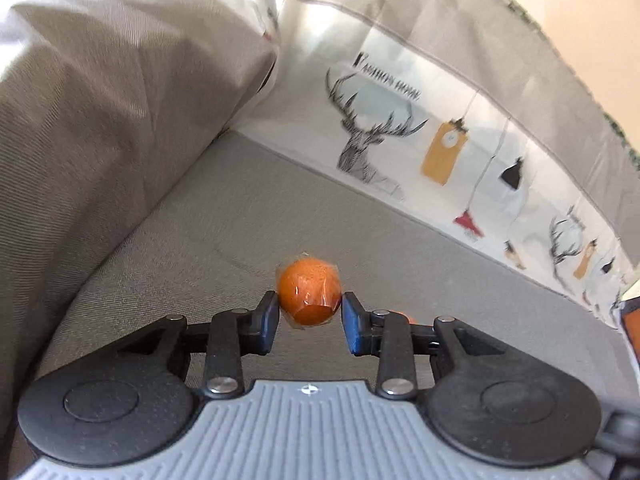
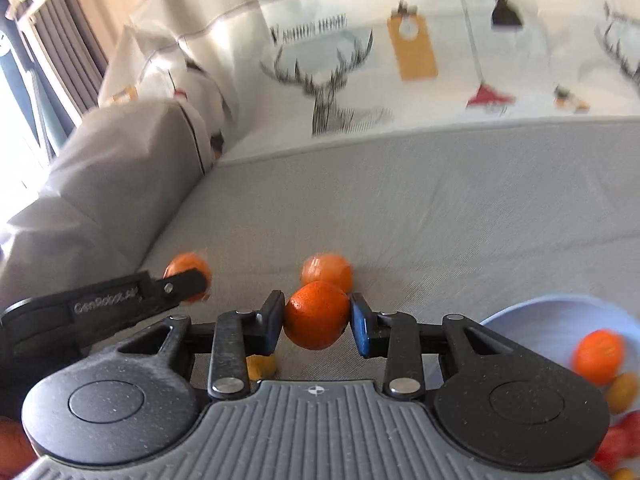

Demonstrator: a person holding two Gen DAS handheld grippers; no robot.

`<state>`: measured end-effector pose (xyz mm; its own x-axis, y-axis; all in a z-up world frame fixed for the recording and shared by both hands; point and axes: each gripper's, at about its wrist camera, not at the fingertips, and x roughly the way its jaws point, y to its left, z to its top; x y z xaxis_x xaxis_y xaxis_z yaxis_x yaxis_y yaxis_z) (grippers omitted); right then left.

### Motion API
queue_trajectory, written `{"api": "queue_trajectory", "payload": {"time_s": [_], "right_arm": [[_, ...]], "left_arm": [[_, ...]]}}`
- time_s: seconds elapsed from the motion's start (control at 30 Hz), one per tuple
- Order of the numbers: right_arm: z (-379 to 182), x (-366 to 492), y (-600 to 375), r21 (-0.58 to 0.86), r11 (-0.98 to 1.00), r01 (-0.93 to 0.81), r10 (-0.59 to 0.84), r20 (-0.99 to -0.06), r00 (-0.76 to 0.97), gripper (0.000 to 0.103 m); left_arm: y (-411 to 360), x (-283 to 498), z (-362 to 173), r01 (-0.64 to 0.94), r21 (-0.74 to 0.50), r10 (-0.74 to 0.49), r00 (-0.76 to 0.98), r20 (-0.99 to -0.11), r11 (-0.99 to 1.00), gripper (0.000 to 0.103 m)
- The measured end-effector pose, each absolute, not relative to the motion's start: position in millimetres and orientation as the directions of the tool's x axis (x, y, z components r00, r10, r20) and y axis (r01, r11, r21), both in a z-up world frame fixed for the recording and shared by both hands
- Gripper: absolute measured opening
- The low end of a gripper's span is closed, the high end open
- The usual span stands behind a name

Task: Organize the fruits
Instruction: 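Grasp a wrapped tangerine with the left gripper while the right grasps a tangerine, then carry both tangerines over the blue plate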

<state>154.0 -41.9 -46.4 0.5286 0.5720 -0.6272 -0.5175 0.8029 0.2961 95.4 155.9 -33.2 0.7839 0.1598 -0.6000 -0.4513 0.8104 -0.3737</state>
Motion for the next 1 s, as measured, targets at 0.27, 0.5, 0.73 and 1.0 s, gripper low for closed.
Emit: {"api": "queue_trajectory", "payload": {"time_s": [0.27, 0.5, 0.73, 1.0], "right_arm": [[13, 107, -125, 0.24, 0.835, -0.496, 0.546, -0.473, 0.691, 0.037], [15, 87, -209, 0.3, 0.873, -0.385, 0.485, -0.451, 0.749, 0.037], [-1, 72, -238, 0.232, 0.889, -0.394, 0.458, -0.452, 0.766, 0.037], [-13, 82, -246, 0.288, 0.89, -0.354, 0.454, -0.493, 0.742, 0.037]], "left_arm": [[132, 46, 0, -0.335, -0.489, 0.062, 0.868, -0.492, 0.805, 0.037], [104, 16, 20, -0.234, -0.481, 0.0, 0.899, -0.438, 0.845, 0.028], [93, 15, 17, -0.24, -0.485, -0.018, 0.883, -0.469, 0.841, 0.019], [68, 50, -21, -0.208, -0.551, -0.316, 0.636, -0.704, 0.808, 0.057]]}}
